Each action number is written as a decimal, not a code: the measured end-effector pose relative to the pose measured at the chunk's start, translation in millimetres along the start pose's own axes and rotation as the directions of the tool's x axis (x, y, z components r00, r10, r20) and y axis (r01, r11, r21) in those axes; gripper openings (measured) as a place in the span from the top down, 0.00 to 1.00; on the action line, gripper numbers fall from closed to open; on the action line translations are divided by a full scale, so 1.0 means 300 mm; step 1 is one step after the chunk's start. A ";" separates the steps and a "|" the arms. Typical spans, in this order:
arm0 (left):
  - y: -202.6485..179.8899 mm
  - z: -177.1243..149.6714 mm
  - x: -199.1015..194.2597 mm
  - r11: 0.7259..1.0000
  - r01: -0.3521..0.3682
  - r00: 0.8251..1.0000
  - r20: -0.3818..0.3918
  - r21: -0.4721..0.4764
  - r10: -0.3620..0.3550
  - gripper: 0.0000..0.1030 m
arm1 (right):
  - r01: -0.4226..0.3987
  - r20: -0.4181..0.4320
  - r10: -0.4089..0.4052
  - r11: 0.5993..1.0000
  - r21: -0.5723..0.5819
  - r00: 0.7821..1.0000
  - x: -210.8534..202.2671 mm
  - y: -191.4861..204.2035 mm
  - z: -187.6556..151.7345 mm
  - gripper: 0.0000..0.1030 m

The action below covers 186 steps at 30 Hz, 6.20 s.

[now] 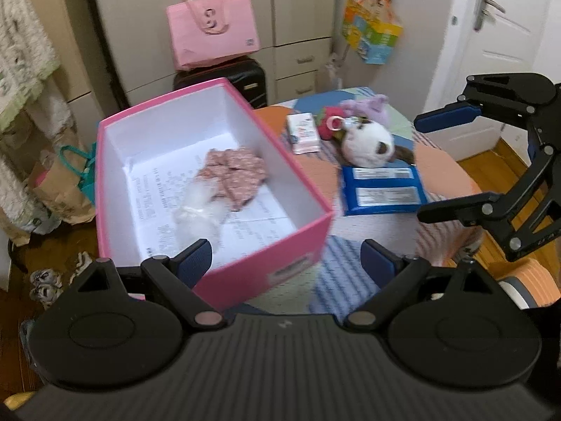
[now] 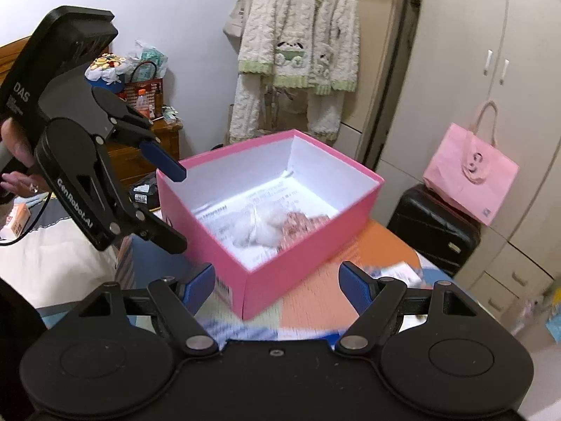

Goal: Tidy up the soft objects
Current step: 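Grasp the blue wet-wipes pack with the left tool, then carry the blue wipes pack over the pink box with the left tool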

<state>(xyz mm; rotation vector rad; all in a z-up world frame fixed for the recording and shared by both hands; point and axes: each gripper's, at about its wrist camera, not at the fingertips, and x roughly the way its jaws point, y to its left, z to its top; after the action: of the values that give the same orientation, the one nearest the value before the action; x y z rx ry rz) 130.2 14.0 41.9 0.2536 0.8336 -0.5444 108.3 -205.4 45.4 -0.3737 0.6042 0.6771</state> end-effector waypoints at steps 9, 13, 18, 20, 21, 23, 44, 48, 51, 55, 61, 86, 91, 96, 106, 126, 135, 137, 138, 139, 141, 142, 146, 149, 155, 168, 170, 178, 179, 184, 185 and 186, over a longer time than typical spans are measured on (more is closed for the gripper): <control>-0.201 0.032 0.052 0.989 0.105 0.994 -0.022 0.106 -0.103 0.08 | 0.067 -0.023 -0.066 0.995 0.068 0.998 -0.125 -0.045 -0.178 0.15; -0.274 0.048 0.110 0.978 0.170 0.985 -0.026 0.120 -0.168 0.07 | 0.085 -0.038 -0.081 0.987 0.136 0.996 -0.132 -0.090 -0.259 0.14; -0.333 0.065 0.200 0.971 0.198 0.980 -0.001 0.131 -0.200 0.06 | 0.107 -0.060 -0.097 0.974 0.198 0.993 -0.093 -0.147 -0.357 0.14; -0.344 0.069 0.244 0.971 0.205 0.978 0.006 0.120 -0.208 0.06 | 0.117 -0.060 -0.107 0.973 0.197 0.992 -0.072 -0.163 -0.397 0.14; -0.349 0.071 0.269 0.972 0.206 0.978 0.007 0.113 -0.208 0.05 | 0.112 -0.051 -0.104 0.973 0.200 0.993 -0.055 -0.173 -0.419 0.14; -0.355 0.076 0.314 0.974 0.204 0.978 0.016 0.102 -0.206 0.06 | 0.110 -0.031 -0.106 0.973 0.203 0.994 -0.023 -0.192 -0.443 0.14; -0.334 0.098 0.633 0.999 0.028 0.999 0.032 -0.042 -0.027 0.06 | 0.232 -0.007 -0.240 0.928 0.292 0.971 0.182 -0.269 -0.599 0.08; -0.300 0.074 0.656 0.990 0.071 0.997 0.026 -0.125 -0.068 0.06 | 0.227 -0.008 -0.233 0.933 0.278 0.972 0.170 -0.276 -0.620 0.08; -0.284 0.050 0.660 0.981 0.096 0.994 0.061 -0.170 -0.087 0.07 | 0.199 0.010 -0.210 0.940 0.277 0.978 0.177 -0.269 -0.626 0.08; -0.312 0.035 0.659 0.984 0.092 0.994 0.079 -0.152 -0.081 0.10 | 0.179 0.023 -0.194 0.940 0.289 0.981 0.203 -0.245 -0.609 0.09; -0.351 0.024 0.648 0.983 0.108 0.990 0.107 -0.149 -0.092 0.28 | 0.200 0.045 -0.226 0.925 0.322 0.973 0.233 -0.199 -0.600 0.08; -0.417 0.002 0.591 0.984 0.078 0.996 0.050 -0.161 -0.071 0.36 | 0.254 0.103 -0.312 0.893 0.372 0.945 0.234 -0.151 -0.621 0.16; -0.416 -0.013 0.573 0.983 0.092 0.995 0.059 -0.156 -0.084 0.36 | 0.232 0.101 -0.292 0.891 0.390 0.951 0.242 -0.169 -0.625 0.16; -0.405 -0.018 0.529 0.981 0.110 0.993 0.059 -0.161 -0.102 0.36 | 0.235 0.105 -0.294 0.895 0.378 0.950 0.209 -0.152 -0.598 0.26; -0.379 -0.033 0.374 0.971 0.165 0.986 0.065 -0.171 -0.156 0.35 | 0.180 0.074 -0.224 0.905 0.386 0.972 0.108 -0.123 -0.510 0.25; -0.131 -0.188 0.053 0.907 0.226 0.963 -0.058 -0.357 -0.263 0.34 | 0.099 -0.016 -0.098 0.987 0.130 0.995 0.027 0.212 -0.220 0.20; -0.007 -0.228 -0.076 0.895 0.195 0.974 -0.024 -0.400 -0.224 0.34 | 0.029 0.042 -0.031 0.999 0.043 0.999 0.046 0.336 -0.101 0.19; 0.021 -0.223 -0.098 0.896 0.189 0.978 -0.009 -0.401 -0.210 0.34 | 0.024 0.057 -0.026 0.999 0.026 0.998 0.054 0.346 -0.068 0.19; 0.034 -0.219 -0.107 0.898 0.186 0.979 -0.001 -0.399 -0.203 0.34 | 0.025 0.065 -0.026 1.000 0.016 0.998 0.060 0.349 -0.052 0.19; 0.051 -0.215 -0.114 0.898 0.185 0.980 0.007 -0.400 -0.199 0.34 | 0.026 0.073 -0.027 1.000 0.006 0.997 0.065 0.353 -0.039 0.19; 0.076 -0.203 -0.117 0.897 0.185 0.981 0.018 -0.401 -0.195 0.34 | 0.026 0.083 -0.025 1.000 -0.005 0.996 0.078 0.350 -0.013 0.19; 0.087 -0.197 -0.120 0.896 0.186 0.981 0.021 -0.404 -0.194 0.34 | 0.025 0.085 -0.024 1.000 -0.008 0.996 0.084 0.348 -0.002 0.19; 0.137 -0.149 -0.114 0.897 0.188 0.981 0.032 -0.400 -0.191 0.34 | 0.028 0.089 -0.027 1.000 -0.009 0.996 0.112 0.324 0.049 0.18; 0.177 -0.101 -0.098 0.900 0.193 0.981 0.048 -0.391 -0.189 0.34 | 0.035 0.094 -0.035 0.999 -0.005 0.995 0.142 0.294 0.093 0.18; 0.222 -0.028 -0.072 0.927 0.179 0.982 0.125 -0.329 -0.145 0.34 | 0.071 0.121 -0.070 0.997 -0.006 0.990 0.200 0.226 0.159 0.16; 0.452 0.145 0.174 0.906 0.180 0.978 0.168 -0.383 -0.123 0.34 | 0.046 0.082 -0.049 0.998 0.045 0.995 0.460 -0.037 0.295 0.15; 0.481 0.148 0.221 0.895 0.178 0.978 0.172 -0.408 -0.116 0.34 | 0.027 0.059 -0.032 0.996 0.082 0.998 0.512 -0.079 0.298 0.15; 0.573 0.192 0.387 0.882 0.159 0.987 0.107 -0.445 -0.124 0.34 | 0.046 -0.035 -0.043 0.995 0.084 0.998 0.685 -0.126 0.285 0.15; 0.583 0.201 0.404 0.883 0.156 0.987 0.097 -0.443 -0.126 0.34 | 0.051 -0.043 -0.048 0.996 0.077 0.998 0.701 -0.131 0.288 0.15; 0.610 0.223 0.460 0.879 0.158 0.987 0.061 -0.449 -0.146 0.34 | 0.069 -0.078 -0.065 0.996 0.048 0.995 0.753 -0.149 0.296 0.15; 0.612 0.226 0.467 0.880 0.157 0.987 0.058 -0.448 -0.147 0.34 | 0.069 -0.090 -0.064 0.996 0.048 0.994 0.761 -0.155 0.296 0.15; 0.613 0.228 0.472 0.880 0.154 0.988 0.055 -0.449 -0.144 0.34 | 0.073 -0.103 -0.068 0.996 0.048 0.992 0.771 -0.161 0.295 0.15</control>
<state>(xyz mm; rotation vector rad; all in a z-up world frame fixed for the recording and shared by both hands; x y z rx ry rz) 352.0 88.5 -20.2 -0.2482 0.9411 -0.4789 319.3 -87.1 -25.9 -0.3813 0.6999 0.5764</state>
